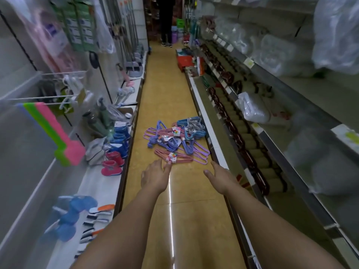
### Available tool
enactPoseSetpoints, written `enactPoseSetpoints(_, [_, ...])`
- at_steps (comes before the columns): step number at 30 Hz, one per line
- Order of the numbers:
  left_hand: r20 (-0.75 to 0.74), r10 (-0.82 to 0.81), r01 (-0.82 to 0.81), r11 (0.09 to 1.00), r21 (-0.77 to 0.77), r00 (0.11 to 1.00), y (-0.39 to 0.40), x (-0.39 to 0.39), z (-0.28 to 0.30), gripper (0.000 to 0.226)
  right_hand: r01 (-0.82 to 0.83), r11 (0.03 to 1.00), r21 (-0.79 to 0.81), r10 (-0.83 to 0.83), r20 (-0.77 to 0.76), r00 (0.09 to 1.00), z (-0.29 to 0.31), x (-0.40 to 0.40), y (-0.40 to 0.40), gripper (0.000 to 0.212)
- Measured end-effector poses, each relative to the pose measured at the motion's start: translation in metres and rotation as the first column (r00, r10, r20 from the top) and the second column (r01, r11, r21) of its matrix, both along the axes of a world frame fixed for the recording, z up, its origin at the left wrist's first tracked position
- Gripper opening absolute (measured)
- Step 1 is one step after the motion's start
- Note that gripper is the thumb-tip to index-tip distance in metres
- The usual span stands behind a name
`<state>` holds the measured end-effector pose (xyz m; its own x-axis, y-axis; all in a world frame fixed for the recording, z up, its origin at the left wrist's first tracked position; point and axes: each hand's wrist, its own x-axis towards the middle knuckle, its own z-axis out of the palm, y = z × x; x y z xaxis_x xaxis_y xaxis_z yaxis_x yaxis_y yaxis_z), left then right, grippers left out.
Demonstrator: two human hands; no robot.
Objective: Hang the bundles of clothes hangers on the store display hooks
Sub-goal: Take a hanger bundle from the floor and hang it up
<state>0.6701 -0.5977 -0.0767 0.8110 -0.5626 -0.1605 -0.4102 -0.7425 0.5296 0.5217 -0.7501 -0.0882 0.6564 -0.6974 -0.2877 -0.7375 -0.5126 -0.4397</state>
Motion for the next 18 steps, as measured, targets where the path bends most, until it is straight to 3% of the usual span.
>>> enactPoseSetpoints(11, [0.026,-0.101,0.099,0.992,0.078,0.994,-0.077,0.102,-0.038,0.059,0.053,0.999,0.007,-0.053,0.004,0.999,-0.025,0.098,-0.068,0.067])
enactPoseSetpoints(18, [0.045,-0.115,0.112,0.992,0.063,0.992,-0.158,0.161,-0.055,0.054,0.022,0.999,0.033,-0.022,0.002,1.0,-0.044,0.164,-0.154,0.062])
